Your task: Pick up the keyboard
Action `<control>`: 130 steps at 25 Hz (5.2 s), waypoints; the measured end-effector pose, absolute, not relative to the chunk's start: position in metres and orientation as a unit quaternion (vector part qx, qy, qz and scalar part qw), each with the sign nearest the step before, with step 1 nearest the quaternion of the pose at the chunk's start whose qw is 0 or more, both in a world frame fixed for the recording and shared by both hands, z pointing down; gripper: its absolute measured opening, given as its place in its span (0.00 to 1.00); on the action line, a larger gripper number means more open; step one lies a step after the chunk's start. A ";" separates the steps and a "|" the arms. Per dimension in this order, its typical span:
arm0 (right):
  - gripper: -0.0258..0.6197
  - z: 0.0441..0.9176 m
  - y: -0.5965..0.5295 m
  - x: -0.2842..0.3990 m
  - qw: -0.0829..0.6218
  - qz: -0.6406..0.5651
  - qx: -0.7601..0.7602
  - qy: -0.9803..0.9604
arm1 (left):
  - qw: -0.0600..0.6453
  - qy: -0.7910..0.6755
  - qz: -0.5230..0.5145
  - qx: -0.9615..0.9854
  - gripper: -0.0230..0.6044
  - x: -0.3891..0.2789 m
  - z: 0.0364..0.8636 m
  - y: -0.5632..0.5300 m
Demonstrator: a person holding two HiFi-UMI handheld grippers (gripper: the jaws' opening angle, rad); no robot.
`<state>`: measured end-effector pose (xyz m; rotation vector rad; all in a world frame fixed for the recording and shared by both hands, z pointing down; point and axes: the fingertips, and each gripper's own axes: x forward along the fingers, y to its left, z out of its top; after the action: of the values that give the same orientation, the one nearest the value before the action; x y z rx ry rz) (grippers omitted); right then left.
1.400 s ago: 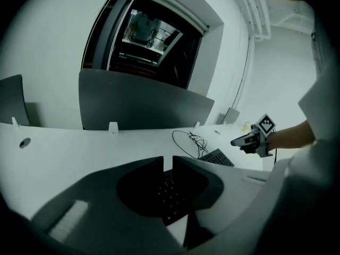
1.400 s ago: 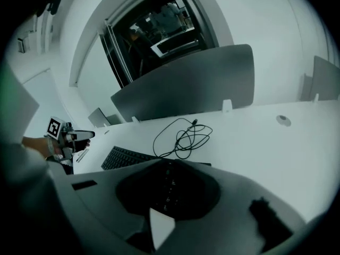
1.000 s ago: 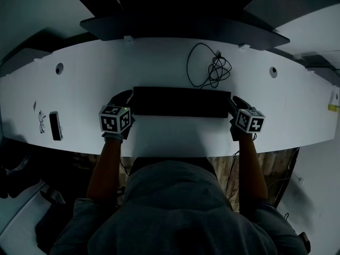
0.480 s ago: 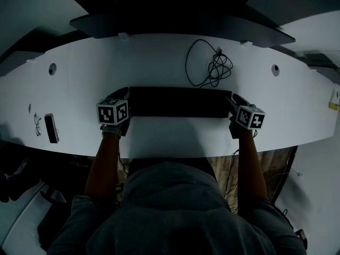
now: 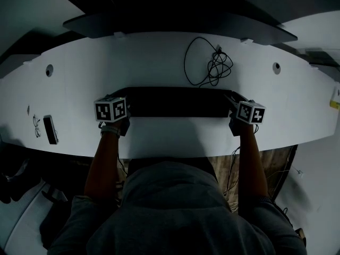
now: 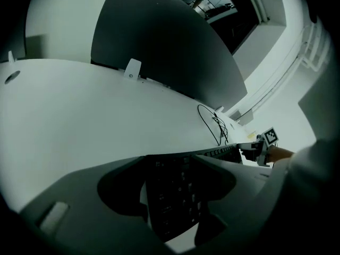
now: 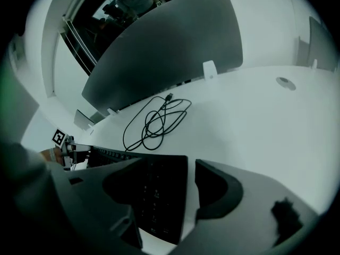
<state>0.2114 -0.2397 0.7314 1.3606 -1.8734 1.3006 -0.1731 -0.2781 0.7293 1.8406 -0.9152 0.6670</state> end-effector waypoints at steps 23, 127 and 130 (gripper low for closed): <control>0.47 0.741 -0.246 0.200 0.240 0.518 0.486 -0.662 | 0.506 -0.375 0.281 0.724 0.44 -0.172 0.739 -0.284; 0.47 0.190 -0.285 0.213 -0.031 0.058 0.561 -0.825 | 0.084 -0.481 -0.016 0.873 0.45 -0.158 0.198 -0.323; 0.47 0.183 -0.282 0.211 -0.037 0.049 0.560 -0.826 | 0.075 -0.480 -0.021 0.873 0.45 -0.160 0.190 -0.320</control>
<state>0.2111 -0.2821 0.1830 1.8020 -2.6588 0.1566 -0.1605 -0.3202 0.1901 2.6196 -1.4409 -0.0645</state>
